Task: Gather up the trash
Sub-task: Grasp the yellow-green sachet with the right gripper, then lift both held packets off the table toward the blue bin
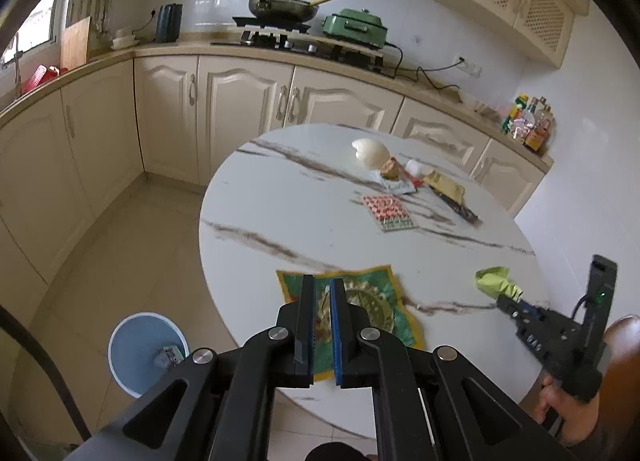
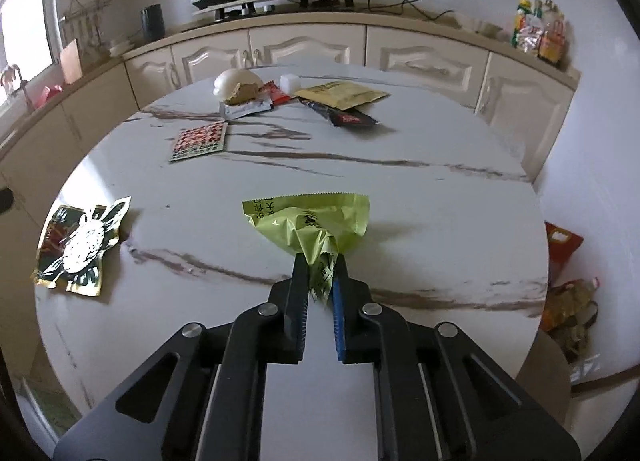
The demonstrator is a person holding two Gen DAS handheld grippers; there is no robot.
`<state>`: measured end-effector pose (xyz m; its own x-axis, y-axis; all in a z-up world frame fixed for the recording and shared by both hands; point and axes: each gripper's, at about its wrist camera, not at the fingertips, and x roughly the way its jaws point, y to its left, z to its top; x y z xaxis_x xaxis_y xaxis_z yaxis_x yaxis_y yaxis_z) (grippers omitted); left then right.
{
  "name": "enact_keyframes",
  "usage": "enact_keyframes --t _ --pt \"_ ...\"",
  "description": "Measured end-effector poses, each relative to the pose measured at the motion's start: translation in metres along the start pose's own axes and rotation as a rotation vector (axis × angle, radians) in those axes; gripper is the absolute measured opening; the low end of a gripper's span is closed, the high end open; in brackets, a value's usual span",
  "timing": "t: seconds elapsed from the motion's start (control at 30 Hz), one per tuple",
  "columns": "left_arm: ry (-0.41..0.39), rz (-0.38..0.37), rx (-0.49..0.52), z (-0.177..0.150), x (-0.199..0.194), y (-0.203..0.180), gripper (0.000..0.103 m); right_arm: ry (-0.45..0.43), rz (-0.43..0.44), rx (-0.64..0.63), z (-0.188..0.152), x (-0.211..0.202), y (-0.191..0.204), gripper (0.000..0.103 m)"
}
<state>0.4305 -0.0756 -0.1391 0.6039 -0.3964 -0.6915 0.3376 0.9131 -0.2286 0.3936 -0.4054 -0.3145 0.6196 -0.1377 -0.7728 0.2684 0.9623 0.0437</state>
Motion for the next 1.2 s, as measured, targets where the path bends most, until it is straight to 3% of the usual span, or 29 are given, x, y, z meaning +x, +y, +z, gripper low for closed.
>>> enact_keyframes --t 0.2,0.3,0.37,0.4,0.43,0.57,0.63,0.93,0.97,1.0,1.03,1.13,1.2 --pt "0.051 0.008 -0.056 -0.003 0.009 0.015 0.004 -0.05 0.107 -0.009 0.006 -0.02 0.012 0.01" --pt "0.084 0.005 -0.06 -0.003 0.014 0.016 0.009 -0.055 0.147 -0.049 0.01 -0.021 0.031 0.01" --pt "0.108 0.011 -0.072 -0.004 0.019 0.018 0.026 -0.051 0.164 -0.066 0.011 -0.019 0.04 0.01" --pt "0.117 0.017 -0.079 -0.003 0.022 0.019 0.044 -0.04 0.178 -0.075 0.01 -0.016 0.044 0.01" --pt "0.12 0.007 -0.091 -0.004 0.024 0.022 0.051 -0.041 0.196 -0.083 0.009 -0.015 0.049 0.01" --pt "0.144 -0.04 -0.127 -0.003 0.035 0.025 0.052 -0.018 0.229 -0.138 0.003 -0.006 0.068 0.01" --pt "0.156 -0.028 -0.127 -0.002 0.044 0.024 0.052 -0.007 0.223 -0.155 0.001 0.002 0.077 0.01" --pt "0.149 -0.078 -0.091 0.002 0.072 0.009 0.045 -0.016 0.222 -0.22 -0.005 0.007 0.092 0.01" --pt "0.144 -0.072 -0.081 0.001 0.075 0.006 0.038 -0.017 0.227 -0.212 -0.005 0.008 0.091 0.01" --pt "0.146 -0.062 -0.083 0.001 0.078 0.008 0.019 -0.018 0.232 -0.207 -0.005 0.007 0.09 0.01" --pt "0.146 -0.061 -0.088 -0.001 0.081 0.008 0.012 -0.017 0.235 -0.205 -0.005 0.007 0.09 0.01" --pt "0.145 -0.087 -0.089 -0.003 0.085 0.006 0.003 -0.018 0.24 -0.2 -0.005 0.007 0.088 0.01" --pt "0.118 -0.059 -0.083 -0.002 0.082 0.004 0.0 -0.019 0.241 -0.199 -0.005 0.007 0.088 0.01"
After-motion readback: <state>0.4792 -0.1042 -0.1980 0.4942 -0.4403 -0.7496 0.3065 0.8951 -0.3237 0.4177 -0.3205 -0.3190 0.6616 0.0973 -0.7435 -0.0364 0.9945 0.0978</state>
